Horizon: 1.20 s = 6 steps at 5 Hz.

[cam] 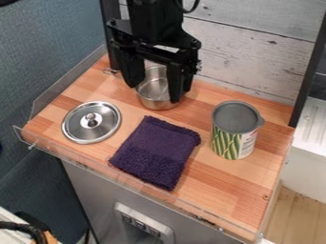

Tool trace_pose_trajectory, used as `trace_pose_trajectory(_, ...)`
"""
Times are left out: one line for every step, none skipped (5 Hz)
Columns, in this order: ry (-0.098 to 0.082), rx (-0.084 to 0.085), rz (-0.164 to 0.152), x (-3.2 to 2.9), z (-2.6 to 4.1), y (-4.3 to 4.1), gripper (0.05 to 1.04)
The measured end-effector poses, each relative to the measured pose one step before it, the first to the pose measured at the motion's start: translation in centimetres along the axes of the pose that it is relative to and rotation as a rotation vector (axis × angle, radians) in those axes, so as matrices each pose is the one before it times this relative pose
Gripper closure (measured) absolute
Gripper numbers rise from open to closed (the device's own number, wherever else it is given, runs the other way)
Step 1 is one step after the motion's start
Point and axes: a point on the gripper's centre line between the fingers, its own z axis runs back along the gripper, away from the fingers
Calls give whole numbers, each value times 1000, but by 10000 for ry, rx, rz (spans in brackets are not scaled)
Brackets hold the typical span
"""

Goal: Put the silver pot on the top of the cloth

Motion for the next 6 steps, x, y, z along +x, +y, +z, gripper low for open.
trace_pose_trajectory(214,-16,23,26,-601,21,83)
trace_pose_trajectory(38,107,50,3134,-1599,615,83)
trace_pose_trajectory(26,207,551,3831,-1676,1638,83)
trace_pose_trajectory(-157,445,318,3791,-2597,948,83)
trace_pose_trajectory(85,312,140,2415,-3102,360,83)
trace_pose_trajectory(7,389,14,840,-2750,417,83)
